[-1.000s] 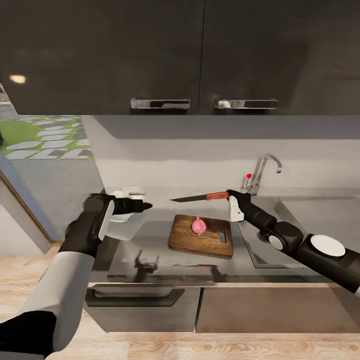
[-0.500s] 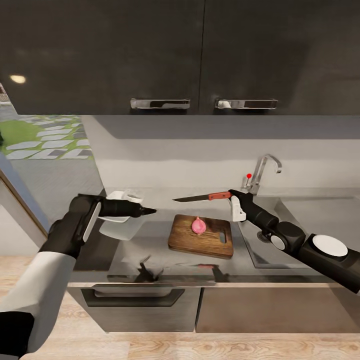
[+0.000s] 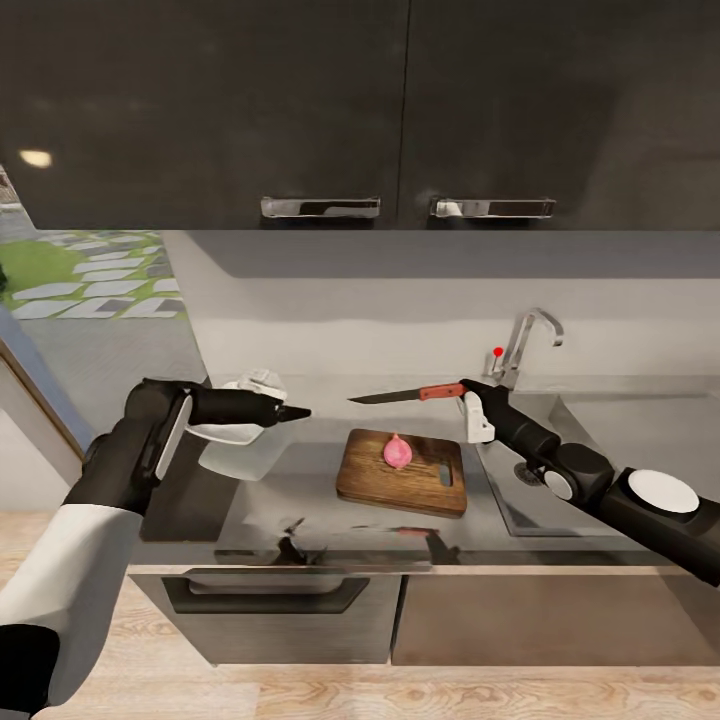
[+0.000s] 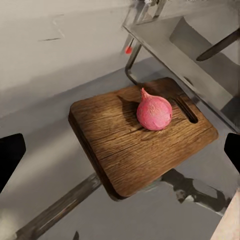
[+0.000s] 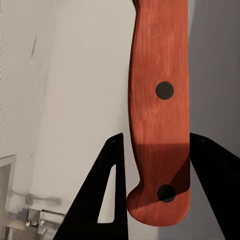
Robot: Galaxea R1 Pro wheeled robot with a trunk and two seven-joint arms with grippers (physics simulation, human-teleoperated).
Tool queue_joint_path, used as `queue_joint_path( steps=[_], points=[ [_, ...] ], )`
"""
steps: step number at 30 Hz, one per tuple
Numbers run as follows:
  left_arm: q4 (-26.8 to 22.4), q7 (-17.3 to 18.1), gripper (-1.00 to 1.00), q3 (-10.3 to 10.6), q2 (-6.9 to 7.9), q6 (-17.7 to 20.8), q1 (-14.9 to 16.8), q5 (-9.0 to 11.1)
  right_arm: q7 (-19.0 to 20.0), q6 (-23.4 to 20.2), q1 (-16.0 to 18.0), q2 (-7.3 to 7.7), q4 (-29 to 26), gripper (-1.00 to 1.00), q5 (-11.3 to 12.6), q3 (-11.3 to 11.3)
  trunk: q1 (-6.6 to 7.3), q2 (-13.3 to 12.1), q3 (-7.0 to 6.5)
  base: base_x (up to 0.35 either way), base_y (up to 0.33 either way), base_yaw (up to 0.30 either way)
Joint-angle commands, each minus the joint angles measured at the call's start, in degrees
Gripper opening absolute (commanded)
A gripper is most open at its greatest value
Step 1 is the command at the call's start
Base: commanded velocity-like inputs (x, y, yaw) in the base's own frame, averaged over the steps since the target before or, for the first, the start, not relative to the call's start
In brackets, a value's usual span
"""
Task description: In the kitchen, take the Vidalia onion out of the sink, dice it on the chopping board with the paring knife, put the diced onion into the bowl on the countertop, then place both the paring knife and the chopping board into the sink.
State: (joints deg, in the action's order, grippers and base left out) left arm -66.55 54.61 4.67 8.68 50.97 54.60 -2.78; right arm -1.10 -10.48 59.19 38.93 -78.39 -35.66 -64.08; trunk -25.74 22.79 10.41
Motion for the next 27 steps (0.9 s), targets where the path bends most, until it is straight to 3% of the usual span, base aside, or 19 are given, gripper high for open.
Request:
queue_joint_path(
  steps=[1,12,17,27],
  points=[
    [-0.5,0.5,1.00,0.0,0.05,0.6,0.1,-0.3,-0.1,-0.5,0.1,0.32,-0.1,-1.00,-0.6,-0.3,-0.04,0.1,0.13,0.000,0.000,0.000],
    [-8.5,0.7,1.00,0.2,0.18,1.0,0.1,-0.3,-0.2,-0.5,0.1,1.02,0.4,-1.00,-0.6,-0.4,-0.04,0.1,0.13,0.000,0.000,0.000],
    [-9.5,0.7,1.00,0.2,0.19,1.1,0.1,-0.3,-1.1,-0.6,0.1,1.06,1.2,-1.00,-0.5,-0.8,-0.04,0.1,0.13,0.000,0.000,0.000],
    [-9.9,1.2,1.00,0.4,0.14,1.1,0.1,-0.3,-6.5,-0.7,0.1,0.99,4.0,-1.00,-0.5,-2.8,-0.04,0.1,0.13,0.000,0.000,0.000]
  ],
)
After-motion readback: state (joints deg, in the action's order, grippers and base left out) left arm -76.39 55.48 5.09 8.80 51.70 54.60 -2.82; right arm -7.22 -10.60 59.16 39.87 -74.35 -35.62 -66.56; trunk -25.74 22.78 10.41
